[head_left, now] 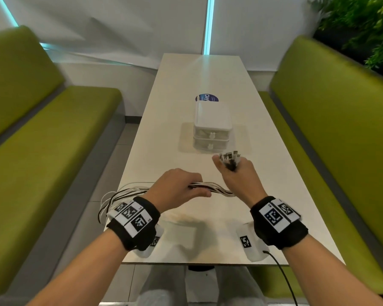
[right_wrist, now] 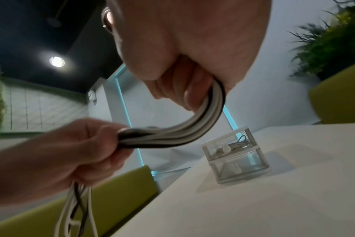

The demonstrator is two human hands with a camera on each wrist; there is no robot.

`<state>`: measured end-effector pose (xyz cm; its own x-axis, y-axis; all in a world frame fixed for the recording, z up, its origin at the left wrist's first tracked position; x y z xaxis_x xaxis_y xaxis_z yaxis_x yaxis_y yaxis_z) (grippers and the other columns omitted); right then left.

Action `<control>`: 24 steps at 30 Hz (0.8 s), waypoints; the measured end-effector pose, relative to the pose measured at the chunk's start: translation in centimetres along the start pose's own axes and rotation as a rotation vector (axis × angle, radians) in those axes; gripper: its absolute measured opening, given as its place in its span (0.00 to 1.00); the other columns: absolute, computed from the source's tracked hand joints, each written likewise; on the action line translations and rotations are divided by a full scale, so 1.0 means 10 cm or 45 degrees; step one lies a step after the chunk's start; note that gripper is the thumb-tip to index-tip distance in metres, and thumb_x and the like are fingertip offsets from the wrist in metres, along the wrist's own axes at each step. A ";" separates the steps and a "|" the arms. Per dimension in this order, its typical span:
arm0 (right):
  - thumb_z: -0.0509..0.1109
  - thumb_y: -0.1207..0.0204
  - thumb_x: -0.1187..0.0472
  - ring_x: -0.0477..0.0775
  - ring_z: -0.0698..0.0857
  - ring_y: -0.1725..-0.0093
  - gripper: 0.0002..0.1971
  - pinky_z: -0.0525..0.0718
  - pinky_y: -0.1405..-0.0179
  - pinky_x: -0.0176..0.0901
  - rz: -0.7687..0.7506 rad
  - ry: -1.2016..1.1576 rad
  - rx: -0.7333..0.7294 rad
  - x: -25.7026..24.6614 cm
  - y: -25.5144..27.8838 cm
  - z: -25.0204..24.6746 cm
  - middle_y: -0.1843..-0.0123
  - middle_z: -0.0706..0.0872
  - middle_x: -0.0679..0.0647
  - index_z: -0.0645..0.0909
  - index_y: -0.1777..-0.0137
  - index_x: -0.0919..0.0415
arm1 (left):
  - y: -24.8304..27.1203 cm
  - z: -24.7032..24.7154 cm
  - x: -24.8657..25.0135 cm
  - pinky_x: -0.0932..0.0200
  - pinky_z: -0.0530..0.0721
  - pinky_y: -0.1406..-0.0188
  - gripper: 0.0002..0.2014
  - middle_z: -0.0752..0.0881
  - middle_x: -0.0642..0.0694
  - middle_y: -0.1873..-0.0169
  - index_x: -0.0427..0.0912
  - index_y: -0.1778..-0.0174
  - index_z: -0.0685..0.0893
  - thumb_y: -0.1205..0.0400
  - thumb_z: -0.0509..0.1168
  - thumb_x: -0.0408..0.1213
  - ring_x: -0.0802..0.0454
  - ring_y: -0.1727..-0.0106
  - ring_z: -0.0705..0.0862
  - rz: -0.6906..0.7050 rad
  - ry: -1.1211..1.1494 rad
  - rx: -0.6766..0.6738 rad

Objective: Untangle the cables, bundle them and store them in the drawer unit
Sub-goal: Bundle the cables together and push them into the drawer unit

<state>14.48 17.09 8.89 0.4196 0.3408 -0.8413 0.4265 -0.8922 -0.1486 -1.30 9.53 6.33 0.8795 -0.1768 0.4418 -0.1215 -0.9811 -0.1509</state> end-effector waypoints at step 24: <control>0.51 0.19 0.34 0.48 0.75 0.76 0.32 0.78 0.61 0.38 0.076 0.080 -0.915 0.11 0.20 0.14 0.80 0.76 0.52 0.76 0.78 0.51 | -0.10 -0.10 0.13 0.51 0.81 0.56 0.14 0.90 0.50 0.63 0.44 0.63 0.87 0.22 0.63 0.50 0.54 0.60 0.85 -0.103 0.250 -0.368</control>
<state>14.66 15.27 6.95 0.4944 0.3334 -0.8028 0.8139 -0.5018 0.2929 -0.53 10.22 7.91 0.7896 -0.0819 0.6081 -0.2048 -0.9694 0.1354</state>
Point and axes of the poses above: each hand's wrist, its own y-axis away from the middle knuckle, its own z-axis out of the palm, x = y × z, the point moved 3 cm from there along -y, towards the middle knuckle
